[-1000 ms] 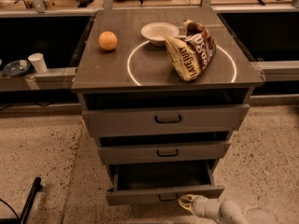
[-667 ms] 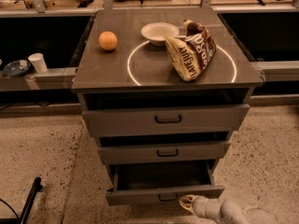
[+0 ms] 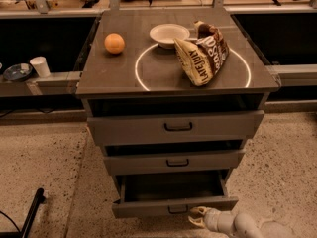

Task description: Close bottom drawer

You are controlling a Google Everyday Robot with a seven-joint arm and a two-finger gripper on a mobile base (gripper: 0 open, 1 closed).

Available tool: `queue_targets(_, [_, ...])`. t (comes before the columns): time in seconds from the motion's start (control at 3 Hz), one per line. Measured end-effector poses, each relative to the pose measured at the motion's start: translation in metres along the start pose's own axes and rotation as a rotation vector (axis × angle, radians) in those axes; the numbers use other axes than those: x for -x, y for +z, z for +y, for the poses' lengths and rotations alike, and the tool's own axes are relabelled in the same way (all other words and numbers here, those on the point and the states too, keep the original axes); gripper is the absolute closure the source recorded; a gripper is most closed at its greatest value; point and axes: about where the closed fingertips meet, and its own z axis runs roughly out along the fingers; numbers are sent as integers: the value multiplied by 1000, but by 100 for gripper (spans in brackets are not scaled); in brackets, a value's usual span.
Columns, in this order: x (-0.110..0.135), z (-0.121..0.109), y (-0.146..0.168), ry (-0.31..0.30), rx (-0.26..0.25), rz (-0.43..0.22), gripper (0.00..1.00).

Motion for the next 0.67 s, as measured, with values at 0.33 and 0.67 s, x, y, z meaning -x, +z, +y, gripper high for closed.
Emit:
queue_targets(0.33, [0,0,0,0,0,0,3])
queue_targets(0.67, [0,0,0,0,0,0,0])
